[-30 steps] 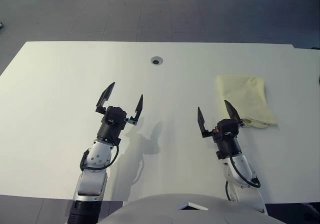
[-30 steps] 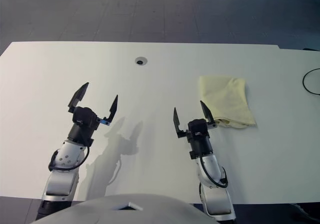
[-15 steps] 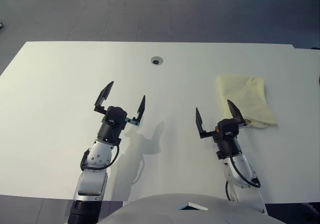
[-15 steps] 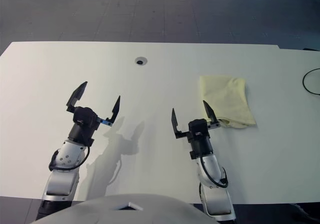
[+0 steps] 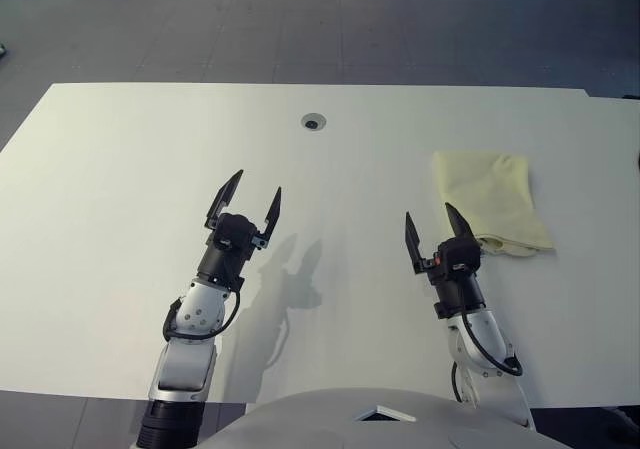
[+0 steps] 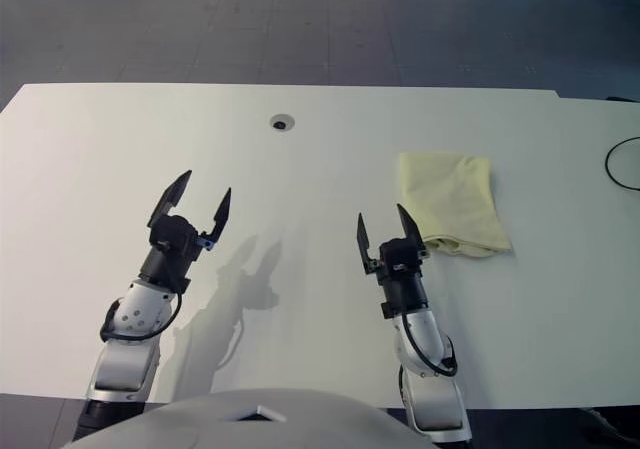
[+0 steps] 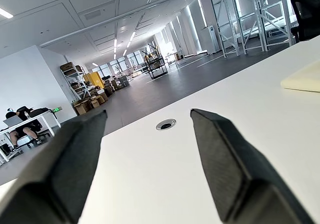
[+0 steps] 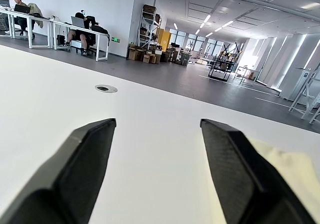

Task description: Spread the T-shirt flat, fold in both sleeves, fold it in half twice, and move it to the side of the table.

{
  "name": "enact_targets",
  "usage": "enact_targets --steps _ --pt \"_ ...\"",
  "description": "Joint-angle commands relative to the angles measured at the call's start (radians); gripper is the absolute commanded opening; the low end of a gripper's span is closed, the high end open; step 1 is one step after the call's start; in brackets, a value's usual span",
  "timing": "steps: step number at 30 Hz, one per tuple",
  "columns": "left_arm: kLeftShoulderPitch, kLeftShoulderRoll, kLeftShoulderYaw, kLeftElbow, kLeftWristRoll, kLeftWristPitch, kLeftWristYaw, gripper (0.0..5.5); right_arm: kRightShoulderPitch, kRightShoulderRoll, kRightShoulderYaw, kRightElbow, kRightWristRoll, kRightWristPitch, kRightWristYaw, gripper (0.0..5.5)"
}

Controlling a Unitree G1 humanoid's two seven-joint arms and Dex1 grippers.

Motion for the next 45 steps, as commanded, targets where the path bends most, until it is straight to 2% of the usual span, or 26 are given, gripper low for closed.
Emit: enact_targets --steps 1,6,13,19,31,41,45 --pt "-0.006 0.006 -0.004 0.002 0.002 -0.003 -0.004 2.39 0.000 0.004 -0.009 -0.007 0.012 0.008 -0.002 2.49" --pt "0.008 -0.028 0.002 -0.011 -0.017 0.005 0.025 1.47 -0.016 0.014 -0.035 -0.012 0.017 -0.018 -0.023 1.60" --pt "0.095 -0.152 -0.048 -0.143 0.045 0.123 0.140 2.41 -0.048 0.003 -0.061 0.001 0.019 -0.039 -0.018 0.46" --pt "0.107 -0.212 -0.074 -0.164 0.043 0.116 0.196 3.42 -0.049 -0.007 -0.086 -0.001 0.022 -0.041 -0.016 1.33" --pt "0.091 -0.153 -0.033 -0.136 0.038 0.059 0.182 5.39 -0.067 0.002 -0.080 0.023 0.007 -0.048 -0.024 3.26" --pt "0.078 -0.150 -0.021 -0.115 0.037 0.053 0.177 5.40 -0.077 0.003 -0.075 0.038 0.003 -0.048 -0.023 4.96" --pt "0.076 -0.151 -0.022 -0.115 0.038 0.054 0.176 5.40 -0.079 0.002 -0.075 0.038 0.004 -0.045 -0.021 5.38"
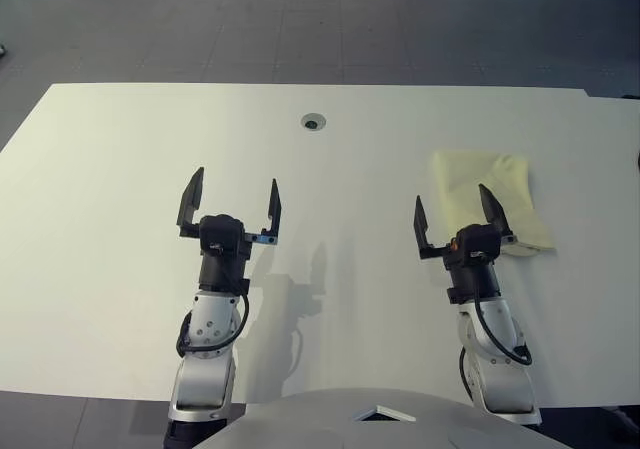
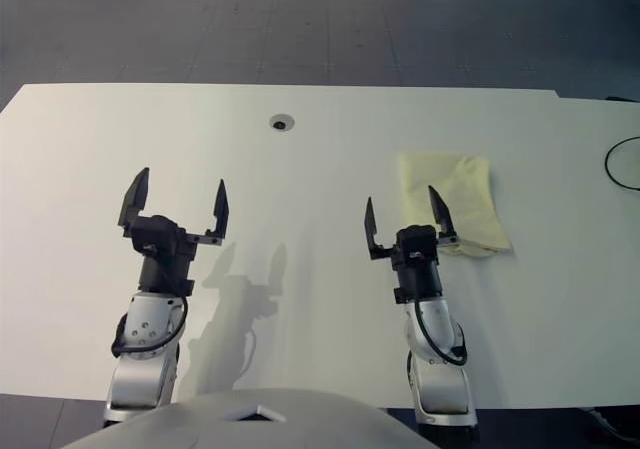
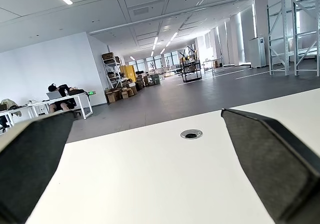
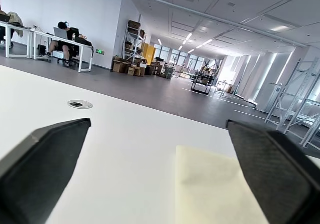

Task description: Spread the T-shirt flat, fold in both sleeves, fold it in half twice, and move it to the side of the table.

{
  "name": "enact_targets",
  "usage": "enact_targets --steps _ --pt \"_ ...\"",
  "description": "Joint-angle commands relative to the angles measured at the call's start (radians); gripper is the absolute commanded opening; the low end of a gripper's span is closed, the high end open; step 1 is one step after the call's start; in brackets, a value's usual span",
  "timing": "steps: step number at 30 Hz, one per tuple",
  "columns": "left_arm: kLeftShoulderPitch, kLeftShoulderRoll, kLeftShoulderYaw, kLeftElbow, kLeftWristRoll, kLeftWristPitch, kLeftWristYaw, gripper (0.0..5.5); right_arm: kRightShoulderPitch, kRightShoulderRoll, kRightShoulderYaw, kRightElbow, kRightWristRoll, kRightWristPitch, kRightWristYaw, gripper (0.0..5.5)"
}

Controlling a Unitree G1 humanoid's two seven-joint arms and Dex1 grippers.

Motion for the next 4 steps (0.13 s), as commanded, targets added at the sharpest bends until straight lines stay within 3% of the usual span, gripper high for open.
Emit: enact_targets --steps 1,4 --pt "-0.004 0.005 0.001 0.003 -0.001 -0.003 -0.003 5.40 -0.006 0.001 0.003 0.006 0.005 0.005 0.005 5.38" --pt "-0.003 0.005 0.001 0.003 -0.001 -0.002 -0.003 5.40 -0.007 0.001 0.003 0.006 0.005 0.006 0.005 5.38"
